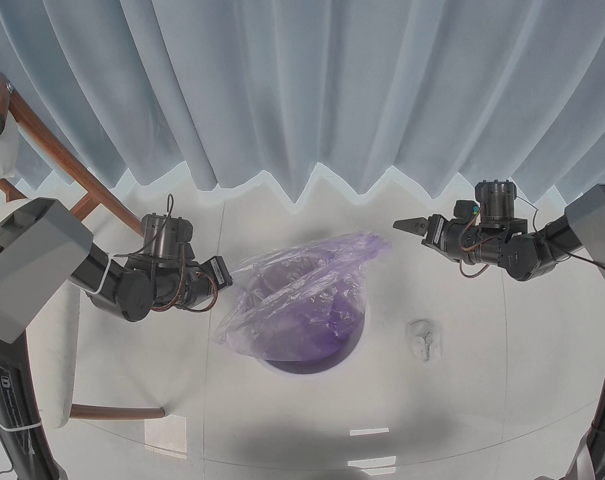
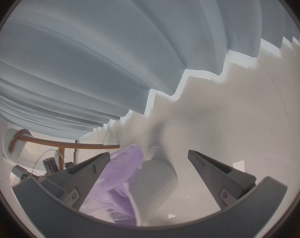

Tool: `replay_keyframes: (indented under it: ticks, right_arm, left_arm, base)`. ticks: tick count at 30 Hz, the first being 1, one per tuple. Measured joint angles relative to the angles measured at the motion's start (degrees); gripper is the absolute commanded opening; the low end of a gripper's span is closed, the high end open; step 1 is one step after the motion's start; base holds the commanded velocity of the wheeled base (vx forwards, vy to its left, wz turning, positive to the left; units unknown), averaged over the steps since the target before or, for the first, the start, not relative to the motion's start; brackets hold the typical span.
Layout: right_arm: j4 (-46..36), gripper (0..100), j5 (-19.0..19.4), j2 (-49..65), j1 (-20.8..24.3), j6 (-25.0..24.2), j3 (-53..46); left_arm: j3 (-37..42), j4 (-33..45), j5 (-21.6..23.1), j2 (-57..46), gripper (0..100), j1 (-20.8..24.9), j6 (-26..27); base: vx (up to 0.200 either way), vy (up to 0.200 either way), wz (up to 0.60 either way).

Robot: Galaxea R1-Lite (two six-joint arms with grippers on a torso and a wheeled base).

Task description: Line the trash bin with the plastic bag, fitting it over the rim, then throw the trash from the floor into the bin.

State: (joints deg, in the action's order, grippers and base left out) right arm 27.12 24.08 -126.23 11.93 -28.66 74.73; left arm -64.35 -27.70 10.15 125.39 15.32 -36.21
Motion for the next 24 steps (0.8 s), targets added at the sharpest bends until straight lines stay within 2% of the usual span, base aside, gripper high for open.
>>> replay_keyframes:
  ticks: [4, 10, 18, 24]
  right_arm:
    - [-3.5, 100, 0.0, 4.1, 2.6, -2.4, -1.4]
    - [-10.5, 100, -0.2, 8.1, 7.2, -2.9, -1.7]
    - [-12.2, 100, -1.6, 9.8, 13.0, -3.0, -2.1]
    - [-12.4, 100, -4.8, 9.0, 14.9, -3.0, -2.2]
  left_arm:
    - [3.3, -0.2, -0.8, -2.3, 0, 0.2, 0.0]
    - [8.4, -2.4, -2.2, -5.2, 0, 0.3, 0.0]
    - [14.3, -8.4, -3.0, -7.1, 0, 1.6, 0.0]
    - [15.2, -9.5, -3.0, -7.4, 0, 2.5, 0.0]
  base:
    - [0.000, 0.000, 0.00]
    - [0.000, 0.000, 0.00]
    - [0.000, 0.000, 0.00]
    - [0.000, 0.000, 0.00]
